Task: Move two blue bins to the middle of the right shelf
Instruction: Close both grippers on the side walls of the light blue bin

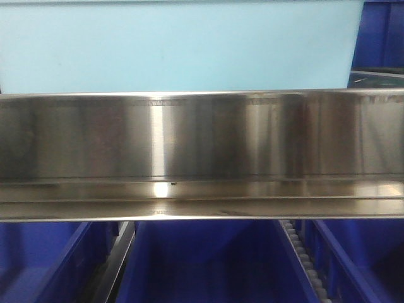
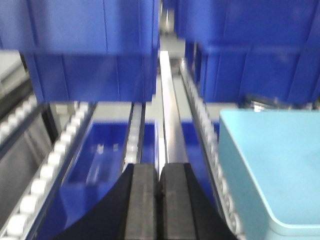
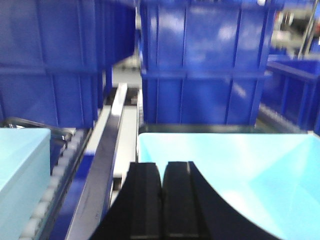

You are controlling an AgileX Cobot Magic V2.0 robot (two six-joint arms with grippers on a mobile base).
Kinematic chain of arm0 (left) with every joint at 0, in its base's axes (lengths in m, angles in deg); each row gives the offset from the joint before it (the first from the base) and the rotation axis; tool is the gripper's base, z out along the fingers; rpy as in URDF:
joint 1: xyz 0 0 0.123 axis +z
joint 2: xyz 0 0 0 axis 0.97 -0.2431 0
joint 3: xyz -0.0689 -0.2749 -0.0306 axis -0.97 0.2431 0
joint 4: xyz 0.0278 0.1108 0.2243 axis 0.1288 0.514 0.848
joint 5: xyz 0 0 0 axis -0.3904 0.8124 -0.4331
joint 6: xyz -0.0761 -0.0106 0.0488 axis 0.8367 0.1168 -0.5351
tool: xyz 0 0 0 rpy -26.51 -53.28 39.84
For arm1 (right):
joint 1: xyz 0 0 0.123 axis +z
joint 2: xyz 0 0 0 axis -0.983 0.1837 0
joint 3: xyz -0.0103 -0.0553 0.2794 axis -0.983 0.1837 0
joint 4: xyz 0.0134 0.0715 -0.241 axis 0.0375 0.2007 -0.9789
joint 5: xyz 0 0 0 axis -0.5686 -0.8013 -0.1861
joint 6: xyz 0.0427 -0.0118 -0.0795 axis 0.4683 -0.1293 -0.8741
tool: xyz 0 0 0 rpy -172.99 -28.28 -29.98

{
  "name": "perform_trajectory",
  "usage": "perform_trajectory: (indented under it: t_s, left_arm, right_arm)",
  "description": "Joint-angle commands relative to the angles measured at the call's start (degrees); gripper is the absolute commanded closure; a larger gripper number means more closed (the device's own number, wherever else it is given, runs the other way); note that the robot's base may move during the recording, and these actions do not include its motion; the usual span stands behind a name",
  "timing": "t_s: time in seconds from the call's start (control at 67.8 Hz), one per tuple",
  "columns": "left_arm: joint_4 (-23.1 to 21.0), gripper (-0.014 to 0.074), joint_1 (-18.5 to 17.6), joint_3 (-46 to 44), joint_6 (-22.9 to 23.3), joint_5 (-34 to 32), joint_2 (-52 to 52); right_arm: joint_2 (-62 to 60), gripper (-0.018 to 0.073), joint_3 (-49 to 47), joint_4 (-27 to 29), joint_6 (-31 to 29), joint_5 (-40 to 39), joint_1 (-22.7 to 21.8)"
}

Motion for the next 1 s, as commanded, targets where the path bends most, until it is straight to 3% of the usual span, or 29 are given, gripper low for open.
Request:
perform_trajectory:
  t_s: [0.0, 0.28, 0.693, 0.899, 0.988]
  left_arm:
    - [-0.3, 0.0706, -0.1, -5.0, 0.2, 3.0, -5.6]
    - [-0.3, 0.0706, -0.1, -7.9, 0.2, -8.3, -16.2]
    - [-0.3, 0.0706, -0.1, -7.9, 0.2, -11.7, -19.8]
    - [-0.4, 0.0706, -0.1, -7.9, 0.2, -17.0, -19.8]
    - [-1.0, 0.0706, -0.1, -8.0, 0.2, -16.6, -19.9]
  right_arm:
    - [5.1, 0.0722, -5.6, 0.0, -0.5, 2.6, 0.0]
    - [13.2, 0.0722, -11.9, 0.0, -0.5, -6.5, 0.0]
    - [13.8, 0.0722, -11.9, 0.0, -0.3, -10.1, 0.0]
    - [18.2, 0.0722, -11.9, 0.1, 0.0, -6.2, 0.0]
    - [20.1, 0.0722, -12.0, 2.6, 0.0, -3.5, 0.0]
